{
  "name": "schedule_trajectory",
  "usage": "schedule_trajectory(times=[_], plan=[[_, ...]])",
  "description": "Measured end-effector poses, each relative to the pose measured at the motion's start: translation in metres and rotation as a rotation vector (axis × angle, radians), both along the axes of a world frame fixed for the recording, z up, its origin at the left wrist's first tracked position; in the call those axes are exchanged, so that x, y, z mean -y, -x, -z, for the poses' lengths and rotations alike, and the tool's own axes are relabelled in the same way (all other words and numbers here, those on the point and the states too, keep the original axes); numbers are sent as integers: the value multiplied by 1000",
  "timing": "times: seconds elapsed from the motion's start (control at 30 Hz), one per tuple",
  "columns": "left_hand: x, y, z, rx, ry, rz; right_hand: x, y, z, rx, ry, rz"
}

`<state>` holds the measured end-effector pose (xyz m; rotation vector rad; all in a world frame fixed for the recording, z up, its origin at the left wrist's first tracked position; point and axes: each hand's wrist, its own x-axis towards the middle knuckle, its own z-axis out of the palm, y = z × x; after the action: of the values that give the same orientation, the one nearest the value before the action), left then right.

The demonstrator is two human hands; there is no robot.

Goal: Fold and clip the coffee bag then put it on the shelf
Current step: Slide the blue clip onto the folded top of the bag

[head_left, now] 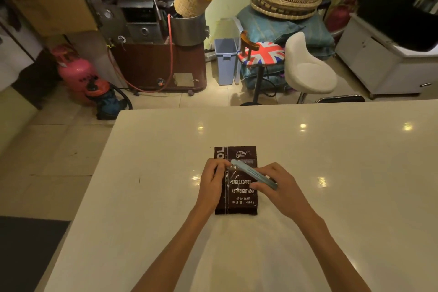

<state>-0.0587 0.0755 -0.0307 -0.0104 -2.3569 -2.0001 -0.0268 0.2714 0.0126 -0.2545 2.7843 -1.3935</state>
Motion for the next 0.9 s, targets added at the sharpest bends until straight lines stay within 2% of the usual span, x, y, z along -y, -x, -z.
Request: schedule_trajectory(times=[0.17, 0.37, 0.43, 0.53, 0.63, 0.77, 0.9], plan=[[12, -1, -10, -79, 44, 153, 4, 14, -3, 94, -53, -58], [8, 3, -17, -11, 35, 176, 4, 20, -10, 78, -65, -167], [5, 4, -17, -16, 51, 123, 6, 20, -12, 58, -150, -161], [2, 5, -13, 2, 77, -1, 3, 16, -13, -167, -337, -83], [-3, 4, -11, 37, 95, -52, 1, 13, -4, -455, -384, -13], [-5, 4, -13, 39, 89, -61, 0, 14, 7, -606, -253, -9], [-4, 4, -16, 56, 49, -17, -1, 12, 16, -528, -36, 15]])
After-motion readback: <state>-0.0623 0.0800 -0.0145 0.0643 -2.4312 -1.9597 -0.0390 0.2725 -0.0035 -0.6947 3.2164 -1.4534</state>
